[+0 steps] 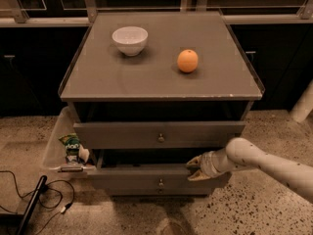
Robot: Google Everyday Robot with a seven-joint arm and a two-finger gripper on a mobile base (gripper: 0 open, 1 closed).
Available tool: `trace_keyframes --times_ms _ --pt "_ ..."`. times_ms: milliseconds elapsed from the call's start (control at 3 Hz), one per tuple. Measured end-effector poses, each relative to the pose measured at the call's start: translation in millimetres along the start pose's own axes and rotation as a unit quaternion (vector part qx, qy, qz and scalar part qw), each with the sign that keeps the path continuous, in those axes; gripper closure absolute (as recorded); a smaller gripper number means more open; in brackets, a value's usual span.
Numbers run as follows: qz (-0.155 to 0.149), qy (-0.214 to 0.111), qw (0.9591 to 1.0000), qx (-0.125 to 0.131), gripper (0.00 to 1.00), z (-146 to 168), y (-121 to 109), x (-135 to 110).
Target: Open middle drawer
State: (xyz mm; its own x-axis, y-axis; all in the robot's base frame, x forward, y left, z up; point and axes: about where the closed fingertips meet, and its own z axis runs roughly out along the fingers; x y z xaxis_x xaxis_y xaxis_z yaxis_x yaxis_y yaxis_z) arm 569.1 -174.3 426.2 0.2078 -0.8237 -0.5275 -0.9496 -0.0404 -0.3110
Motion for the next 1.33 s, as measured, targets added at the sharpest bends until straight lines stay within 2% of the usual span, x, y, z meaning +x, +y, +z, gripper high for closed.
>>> trace_keyframes --times_ms 333,667,1000,1333 --pt "0.000 -0.001 1.0000 -0.004 0.92 -0.5 6.9 -2.8" --pt "0.000 -0.001 1.0000 -0.004 0.69 -0.5 6.9 -2.8" --pt "0.012 -0.004 0.9999 -0.004 0.46 -0.5 18.6 1.3" --pt "0.046 0.014 0.9988 0.007 0.42 -18.1 50.1 17.6"
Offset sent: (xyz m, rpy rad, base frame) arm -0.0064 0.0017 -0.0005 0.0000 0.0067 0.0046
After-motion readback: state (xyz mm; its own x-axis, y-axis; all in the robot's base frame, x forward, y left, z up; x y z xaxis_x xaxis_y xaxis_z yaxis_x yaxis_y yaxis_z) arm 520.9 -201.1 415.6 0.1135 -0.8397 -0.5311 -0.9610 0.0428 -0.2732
